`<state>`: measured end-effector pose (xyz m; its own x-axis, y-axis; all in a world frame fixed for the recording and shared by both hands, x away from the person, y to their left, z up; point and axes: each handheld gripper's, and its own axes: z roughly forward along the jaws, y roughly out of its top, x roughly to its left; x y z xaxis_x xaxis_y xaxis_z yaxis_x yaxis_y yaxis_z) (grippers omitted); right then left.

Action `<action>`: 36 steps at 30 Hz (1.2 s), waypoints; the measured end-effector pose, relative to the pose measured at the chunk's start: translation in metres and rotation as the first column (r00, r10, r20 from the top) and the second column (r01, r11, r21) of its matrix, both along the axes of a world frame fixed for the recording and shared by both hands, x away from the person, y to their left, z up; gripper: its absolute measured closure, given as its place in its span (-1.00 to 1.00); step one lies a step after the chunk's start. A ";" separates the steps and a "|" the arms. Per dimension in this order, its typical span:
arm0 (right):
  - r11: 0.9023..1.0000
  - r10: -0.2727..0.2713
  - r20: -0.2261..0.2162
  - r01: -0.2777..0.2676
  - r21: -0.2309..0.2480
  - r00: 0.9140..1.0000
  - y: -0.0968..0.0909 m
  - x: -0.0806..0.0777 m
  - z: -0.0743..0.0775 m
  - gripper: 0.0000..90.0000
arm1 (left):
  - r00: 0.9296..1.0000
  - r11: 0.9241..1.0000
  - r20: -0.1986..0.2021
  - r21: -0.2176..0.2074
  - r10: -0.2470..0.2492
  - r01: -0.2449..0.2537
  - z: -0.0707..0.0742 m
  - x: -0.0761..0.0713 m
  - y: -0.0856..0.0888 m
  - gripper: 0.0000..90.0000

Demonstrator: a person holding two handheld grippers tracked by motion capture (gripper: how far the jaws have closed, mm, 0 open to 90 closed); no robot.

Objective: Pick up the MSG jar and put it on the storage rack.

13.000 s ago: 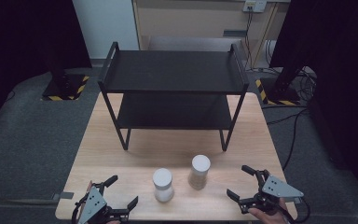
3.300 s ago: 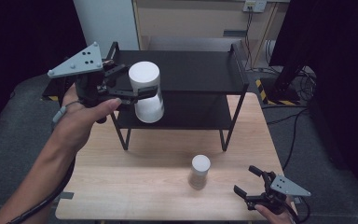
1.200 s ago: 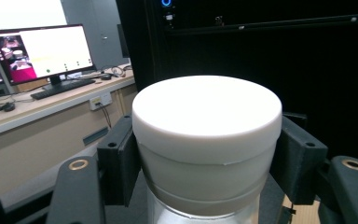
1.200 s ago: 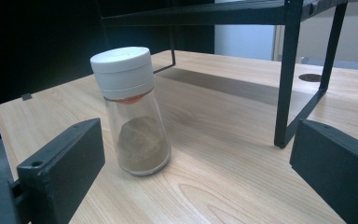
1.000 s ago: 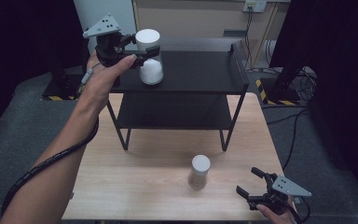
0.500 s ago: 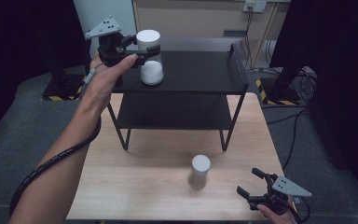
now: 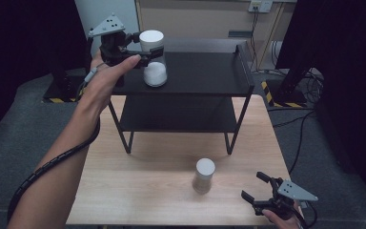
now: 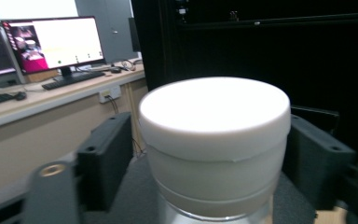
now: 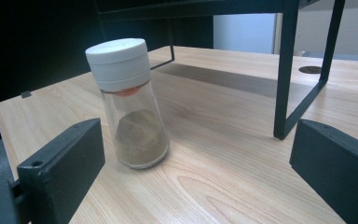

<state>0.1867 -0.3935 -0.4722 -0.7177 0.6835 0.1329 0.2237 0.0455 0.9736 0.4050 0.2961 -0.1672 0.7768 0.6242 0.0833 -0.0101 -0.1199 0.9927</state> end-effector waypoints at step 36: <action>1.000 0.010 0.045 -0.011 0.011 0.999 0.001 -0.001 0.012 -0.93 | 0.996 0.997 0.084 -0.069 -0.032 0.038 -0.025 -0.120 0.040 -0.97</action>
